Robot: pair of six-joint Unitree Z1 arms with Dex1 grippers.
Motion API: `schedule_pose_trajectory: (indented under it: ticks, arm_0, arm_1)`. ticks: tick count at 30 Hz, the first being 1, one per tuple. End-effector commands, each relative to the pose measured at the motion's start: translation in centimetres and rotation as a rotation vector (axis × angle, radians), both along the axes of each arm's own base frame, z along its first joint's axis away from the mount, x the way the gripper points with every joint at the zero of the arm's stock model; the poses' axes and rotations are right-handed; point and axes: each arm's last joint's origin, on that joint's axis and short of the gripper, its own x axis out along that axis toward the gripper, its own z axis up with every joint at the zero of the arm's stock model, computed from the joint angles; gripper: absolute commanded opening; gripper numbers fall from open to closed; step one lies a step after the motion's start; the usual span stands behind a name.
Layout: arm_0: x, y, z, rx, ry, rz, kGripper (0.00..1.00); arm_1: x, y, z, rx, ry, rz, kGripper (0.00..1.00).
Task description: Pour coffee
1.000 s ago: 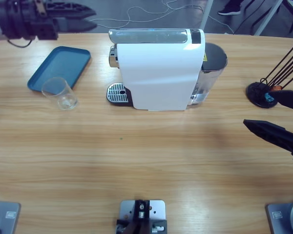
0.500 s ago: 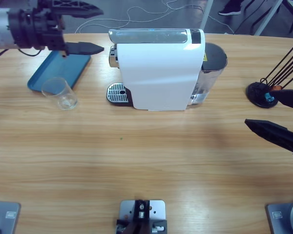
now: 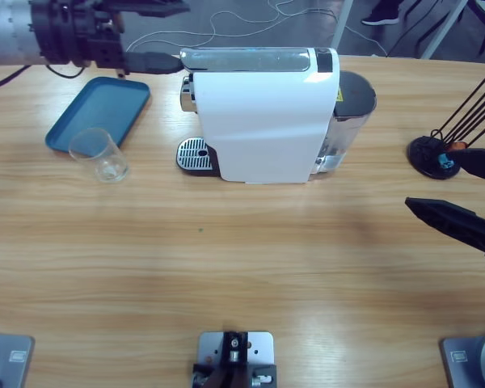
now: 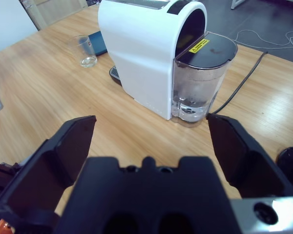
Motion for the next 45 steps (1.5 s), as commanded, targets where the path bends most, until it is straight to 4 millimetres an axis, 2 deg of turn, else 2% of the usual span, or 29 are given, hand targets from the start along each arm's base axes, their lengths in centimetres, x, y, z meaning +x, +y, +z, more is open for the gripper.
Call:
schedule_pose_trajectory:
  ticks: [1,2,3,8,14,20,23,24,25,26,28,29,31,33,36,39,42,43,45]
  arm_0:
    - [0.6,-0.9,-1.6,0.02,0.034,0.009,0.284]
    - [0.5,-0.8,-1.4,0.018,0.029,0.012,0.093]
    - [0.4,-0.8,-1.2,0.015,0.021,0.014,0.0]
    - [-0.3,-0.2,1.1,-0.008,-0.04,0.032,0.0]
    - [0.1,-1.3,4.0,-0.054,-0.106,0.008,0.0]
    - [-0.1,-1.2,9.7,-0.078,-0.202,0.034,0.0]
    - [-1.8,-1.1,13.8,-0.002,-0.297,0.064,0.0]
    - [-3.0,-1.0,15.3,0.095,-0.35,0.098,0.276]
    - [-4.2,-0.8,16.2,0.194,-0.394,0.125,0.608]
    - [-5.6,-0.5,17.0,0.31,-0.448,0.146,0.766]
    - [-8.3,0.3,17.9,0.584,-0.541,0.154,0.925]
    - [-9.6,0.7,18.0,0.717,-0.59,0.152,0.979]
    - [-11.9,2.2,17.3,0.9,-0.661,0.167,0.987]
    - [-13.6,3.7,16.2,0.917,-0.669,0.158,0.987]
    - [-16.2,5.2,14.4,0.933,-0.699,0.088,0.982]
    - [-19.3,6.1,12.5,0.984,-0.778,0.003,0.986]
    - [-20.8,6.6,9.8,1.042,-0.798,-0.052,0.987]
    - [-21.0,6.7,9.0,1.043,-0.795,-0.064,0.987]
    - [-21.4,7.2,7.3,1.021,-0.795,-0.05,0.982]
  arm_1:
    - [-0.6,-0.3,-0.8,-0.006,0.002,0.023,1.0]
    - [-0.6,-0.3,-0.8,-0.006,0.002,0.023,1.0]
    - [-0.6,-0.3,-0.8,-0.007,0.002,0.023,1.0]
    - [-0.6,-0.3,-0.8,-0.007,0.003,0.024,1.0]
    - [-0.7,-0.3,-0.8,-0.003,-0.002,0.025,1.0]
    - [-0.8,-0.4,-0.8,0.001,-0.007,0.024,1.0]
    - [-0.8,-0.5,-0.8,0.002,-0.01,0.022,1.0]
    - [-0.9,-0.6,-0.8,0.002,-0.012,0.015,1.0]
    - [-0.9,-0.7,-0.7,0.003,-0.014,0.006,1.0]
    - [-0.9,-0.7,-0.5,0.006,-0.008,-0.007,1.0]
    - [-0.7,-0.7,0.4,-0.007,0.061,-0.056,1.0]
    - [-0.4,-0.7,1.1,-0.019,0.117,-0.098,1.0]
    - [1.1,0.0,2.6,-0.104,0.233,-0.195,1.0]
    - [2.9,0.3,4.2,-0.158,0.297,-0.32,1.0]
    - [5.2,-0.4,6.0,-0.193,0.387,-0.466,1.0]
    - [7.9,-1.9,6.4,-0.244,0.55,-0.629,1.0]
    - [9.7,-2.8,6.8,-0.265,0.605,-0.715,0.987]
    - [9.8,-3.0,7.0,-0.253,0.594,-0.737,0.927]
    - [9.9,-3.3,7.3,-0.207,0.564,-0.81,0.725]
